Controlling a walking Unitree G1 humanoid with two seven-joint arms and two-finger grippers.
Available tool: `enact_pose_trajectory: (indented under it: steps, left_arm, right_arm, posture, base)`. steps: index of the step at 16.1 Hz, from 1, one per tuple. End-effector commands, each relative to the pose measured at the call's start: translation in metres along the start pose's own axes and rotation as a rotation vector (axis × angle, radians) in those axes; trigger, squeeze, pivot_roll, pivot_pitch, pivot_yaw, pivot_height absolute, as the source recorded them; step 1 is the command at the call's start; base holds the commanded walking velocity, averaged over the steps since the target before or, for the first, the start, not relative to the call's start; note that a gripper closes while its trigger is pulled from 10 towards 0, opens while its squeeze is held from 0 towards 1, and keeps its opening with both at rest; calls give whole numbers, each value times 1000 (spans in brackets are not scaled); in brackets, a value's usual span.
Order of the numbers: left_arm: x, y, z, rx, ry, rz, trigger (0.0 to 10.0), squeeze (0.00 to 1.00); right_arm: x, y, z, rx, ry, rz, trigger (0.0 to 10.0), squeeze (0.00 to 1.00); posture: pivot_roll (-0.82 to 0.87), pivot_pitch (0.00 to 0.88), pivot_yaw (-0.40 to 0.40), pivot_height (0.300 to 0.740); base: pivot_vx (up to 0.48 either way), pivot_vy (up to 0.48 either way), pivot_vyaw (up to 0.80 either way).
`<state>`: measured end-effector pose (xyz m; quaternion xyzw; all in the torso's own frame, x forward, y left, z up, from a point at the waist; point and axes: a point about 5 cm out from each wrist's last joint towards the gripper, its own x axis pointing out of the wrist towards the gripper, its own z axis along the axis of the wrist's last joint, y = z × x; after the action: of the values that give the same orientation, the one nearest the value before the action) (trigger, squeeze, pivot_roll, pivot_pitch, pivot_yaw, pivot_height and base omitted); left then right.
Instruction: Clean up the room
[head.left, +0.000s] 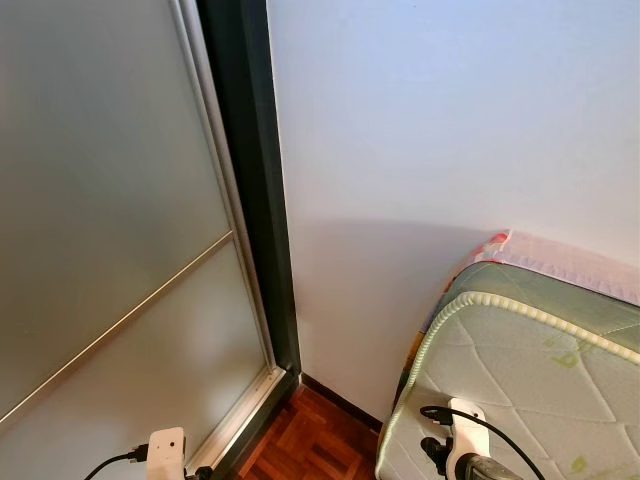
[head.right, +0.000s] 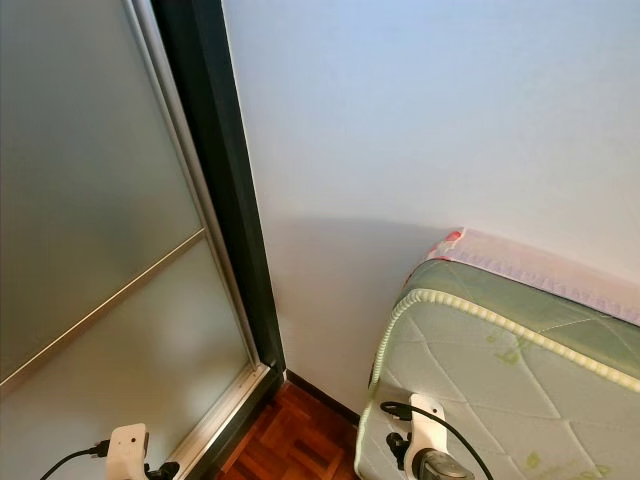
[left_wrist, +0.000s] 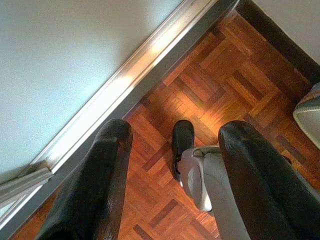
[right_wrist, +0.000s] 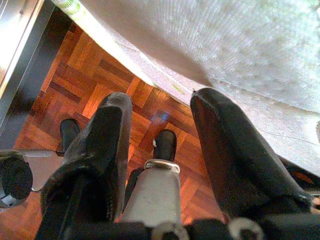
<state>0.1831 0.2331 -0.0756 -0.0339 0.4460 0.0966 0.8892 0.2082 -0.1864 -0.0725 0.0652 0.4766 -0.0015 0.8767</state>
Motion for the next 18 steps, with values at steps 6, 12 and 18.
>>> enact_pose_trajectory:
  steps: [6,12,18]
  left_arm:
    - [-1,3,-5,12,24,2,10000,0]
    - [-1,3,-4,22,23,2,10000,0]
    - [-1,3,-4,23,21,2,10000,0]
  right_arm:
    - [0,-4,18,-24,-57,-8,10000,0]
    - [0,-4,19,-31,-58,-6,10000,0]
    - [0,-4,20,-29,-58,-5,10000,0]
  posture:
    - [109,0,0,740]
    - [109,0,-1,740]
    - [111,0,-2,740]
  base:
    - [-120,0,0]
    - [-254,0,0]
    - [-269,0,0]
